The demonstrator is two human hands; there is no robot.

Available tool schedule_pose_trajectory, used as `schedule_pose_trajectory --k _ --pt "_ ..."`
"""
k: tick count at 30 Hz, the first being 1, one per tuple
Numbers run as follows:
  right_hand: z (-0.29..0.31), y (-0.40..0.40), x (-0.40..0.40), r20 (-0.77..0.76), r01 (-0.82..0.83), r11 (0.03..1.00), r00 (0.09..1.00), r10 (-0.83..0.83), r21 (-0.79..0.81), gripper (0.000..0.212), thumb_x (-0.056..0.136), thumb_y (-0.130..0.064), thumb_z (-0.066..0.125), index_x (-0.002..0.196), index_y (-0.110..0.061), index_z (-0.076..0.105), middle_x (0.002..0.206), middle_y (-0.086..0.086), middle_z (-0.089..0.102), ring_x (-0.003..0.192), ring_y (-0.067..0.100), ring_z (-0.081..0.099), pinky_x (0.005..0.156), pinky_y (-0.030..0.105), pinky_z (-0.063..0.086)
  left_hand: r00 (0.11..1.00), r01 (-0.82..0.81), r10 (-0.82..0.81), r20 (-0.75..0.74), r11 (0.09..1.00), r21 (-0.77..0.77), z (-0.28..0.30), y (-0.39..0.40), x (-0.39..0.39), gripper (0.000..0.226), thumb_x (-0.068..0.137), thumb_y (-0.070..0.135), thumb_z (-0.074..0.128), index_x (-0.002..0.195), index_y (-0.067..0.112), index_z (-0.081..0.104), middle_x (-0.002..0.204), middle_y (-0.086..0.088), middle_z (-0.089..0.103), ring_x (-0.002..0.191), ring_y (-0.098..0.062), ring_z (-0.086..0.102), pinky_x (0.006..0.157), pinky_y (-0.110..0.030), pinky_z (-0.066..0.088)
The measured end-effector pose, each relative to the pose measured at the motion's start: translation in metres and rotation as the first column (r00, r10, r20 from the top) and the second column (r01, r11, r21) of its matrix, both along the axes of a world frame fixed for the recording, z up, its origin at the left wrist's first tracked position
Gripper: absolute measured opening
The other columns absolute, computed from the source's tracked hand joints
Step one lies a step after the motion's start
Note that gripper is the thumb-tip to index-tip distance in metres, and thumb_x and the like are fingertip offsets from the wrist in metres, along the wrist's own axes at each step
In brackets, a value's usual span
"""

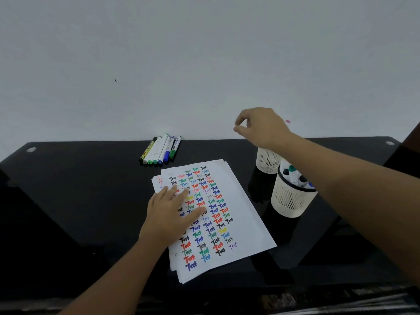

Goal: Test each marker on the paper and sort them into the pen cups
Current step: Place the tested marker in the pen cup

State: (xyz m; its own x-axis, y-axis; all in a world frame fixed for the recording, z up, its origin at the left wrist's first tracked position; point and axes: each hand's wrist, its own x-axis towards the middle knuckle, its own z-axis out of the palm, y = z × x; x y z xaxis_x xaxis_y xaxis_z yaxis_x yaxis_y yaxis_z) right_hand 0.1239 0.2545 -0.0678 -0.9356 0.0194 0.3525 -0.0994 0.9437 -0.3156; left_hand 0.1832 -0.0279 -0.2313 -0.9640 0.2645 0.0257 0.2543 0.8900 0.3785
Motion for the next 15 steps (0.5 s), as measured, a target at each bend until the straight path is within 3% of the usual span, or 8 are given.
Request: schedule_pose_trajectory --k 6,10,15 --pt "-0.036 -0.067 -0.019 0.285 -0.252 0.957 0.937 0.203 0.146 0.034 0.103 -0.035 0.061 0.136 -0.030 0.063 0.113 -0.007 0.059 0.107 0.016 0.055 0.094 0.034 0.049 1.000 -0.021 0.021 0.009 1.000 0.001 -0.002 0.000 0.000 0.092 0.081 0.091 0.034 0.157 0.038 0.033 0.168 0.005 0.018 0.156 -0.018 0.004 0.127 -0.045 0.001" --pt "-0.074 -0.103 -0.046 0.355 -0.309 0.937 0.904 0.237 0.162 0.046 0.106 -0.028 0.055 0.152 -0.032 0.049 0.140 0.004 0.058 0.125 0.024 0.056 0.101 0.038 0.049 1.000 -0.019 0.020 -0.006 1.000 0.017 -0.005 -0.002 -0.003 0.091 0.081 0.090 0.036 0.155 0.037 0.036 0.168 0.003 0.022 0.156 -0.019 0.006 0.126 -0.044 0.000" --pt "-0.107 -0.131 -0.085 0.392 -0.293 0.926 0.901 0.185 0.237 0.061 0.106 -0.020 0.050 0.160 -0.040 0.030 0.151 0.011 0.044 0.132 0.033 0.047 0.101 0.048 0.051 1.000 -0.015 0.015 0.000 0.997 0.078 -0.006 -0.003 -0.005 0.088 0.083 0.087 0.040 0.154 0.037 0.038 0.168 0.004 0.021 0.156 -0.019 0.004 0.126 -0.044 -0.001"
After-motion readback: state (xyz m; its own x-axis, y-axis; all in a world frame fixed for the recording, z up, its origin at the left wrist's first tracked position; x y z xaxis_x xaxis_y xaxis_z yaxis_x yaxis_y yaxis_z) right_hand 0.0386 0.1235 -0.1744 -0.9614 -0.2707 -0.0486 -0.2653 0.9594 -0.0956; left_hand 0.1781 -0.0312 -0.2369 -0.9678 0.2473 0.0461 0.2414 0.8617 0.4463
